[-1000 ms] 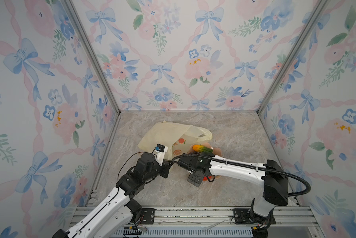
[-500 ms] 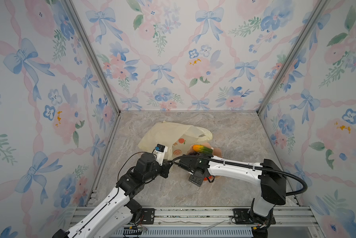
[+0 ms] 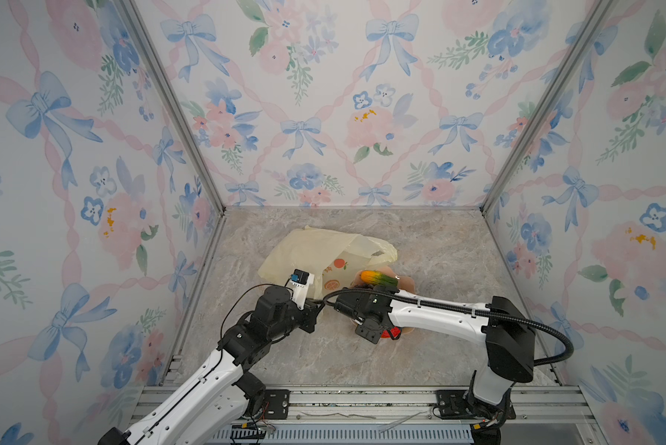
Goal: Place the fruits into the plastic bag
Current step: Pick up the fruit from the plate.
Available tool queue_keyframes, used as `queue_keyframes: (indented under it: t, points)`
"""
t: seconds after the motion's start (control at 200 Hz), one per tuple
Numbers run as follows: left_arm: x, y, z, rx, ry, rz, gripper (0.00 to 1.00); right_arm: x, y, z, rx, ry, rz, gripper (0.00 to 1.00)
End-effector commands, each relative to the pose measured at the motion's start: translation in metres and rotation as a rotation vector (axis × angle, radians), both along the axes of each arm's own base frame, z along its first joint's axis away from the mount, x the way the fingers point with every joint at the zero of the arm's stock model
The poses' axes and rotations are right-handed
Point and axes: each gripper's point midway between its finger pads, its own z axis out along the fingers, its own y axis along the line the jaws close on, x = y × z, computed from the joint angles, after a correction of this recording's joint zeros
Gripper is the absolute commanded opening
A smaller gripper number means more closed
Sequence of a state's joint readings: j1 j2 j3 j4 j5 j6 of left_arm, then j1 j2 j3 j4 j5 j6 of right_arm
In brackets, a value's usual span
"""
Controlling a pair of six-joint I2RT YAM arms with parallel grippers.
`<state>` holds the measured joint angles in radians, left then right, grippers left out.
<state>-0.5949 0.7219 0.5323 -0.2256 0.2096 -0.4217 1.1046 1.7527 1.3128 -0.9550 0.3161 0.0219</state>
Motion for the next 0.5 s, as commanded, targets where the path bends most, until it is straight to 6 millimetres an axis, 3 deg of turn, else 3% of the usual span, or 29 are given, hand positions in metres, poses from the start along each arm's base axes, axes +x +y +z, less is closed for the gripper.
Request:
queue_keyframes:
  t: [0.0,0.26,0.495]
  points:
    - [0.004,0.001,0.006,0.000,-0.027,0.004,0.00,0.007,-0.009,0.010,0.012,-0.036,-0.026,0.53]
    - [0.004,0.001,0.006,0.002,-0.023,0.003,0.00,0.010,-0.012,0.024,0.061,-0.050,-0.051,0.48]
    - [0.004,0.000,0.006,0.001,-0.023,0.003,0.00,0.014,-0.020,0.060,0.257,-0.034,-0.130,0.47]
